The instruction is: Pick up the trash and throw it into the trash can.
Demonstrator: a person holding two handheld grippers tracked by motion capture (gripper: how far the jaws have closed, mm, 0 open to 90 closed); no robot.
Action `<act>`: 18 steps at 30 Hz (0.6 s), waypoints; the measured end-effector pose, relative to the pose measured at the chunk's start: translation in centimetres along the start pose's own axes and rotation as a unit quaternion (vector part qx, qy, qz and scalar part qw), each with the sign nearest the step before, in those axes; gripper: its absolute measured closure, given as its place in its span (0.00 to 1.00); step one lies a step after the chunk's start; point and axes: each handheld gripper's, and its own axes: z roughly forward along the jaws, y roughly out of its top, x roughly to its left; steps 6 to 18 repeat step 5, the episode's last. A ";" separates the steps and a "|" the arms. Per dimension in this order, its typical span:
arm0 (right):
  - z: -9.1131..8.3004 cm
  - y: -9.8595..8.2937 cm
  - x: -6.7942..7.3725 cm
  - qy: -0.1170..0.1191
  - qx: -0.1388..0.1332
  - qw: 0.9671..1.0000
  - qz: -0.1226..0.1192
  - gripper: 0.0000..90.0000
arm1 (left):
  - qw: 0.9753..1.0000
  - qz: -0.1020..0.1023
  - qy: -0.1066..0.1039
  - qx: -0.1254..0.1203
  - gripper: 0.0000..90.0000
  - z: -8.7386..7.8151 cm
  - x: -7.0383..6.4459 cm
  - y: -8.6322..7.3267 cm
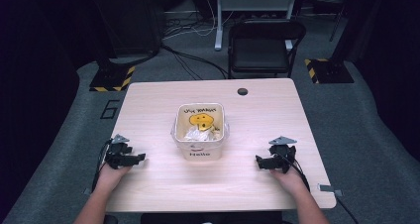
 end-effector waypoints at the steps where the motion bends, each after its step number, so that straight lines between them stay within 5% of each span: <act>1: 0.0 0.0 0.0 0.000 0.000 1.000 0.001 0.00 | 1.000 -0.003 -0.001 -0.001 0.31 0.0 0.0 0.0; 18: 0.0 0.0 0.0 0.000 0.000 1.000 0.000 0.00 | 1.000 -0.004 0.004 -0.007 0.31 0.1 0.0 0.0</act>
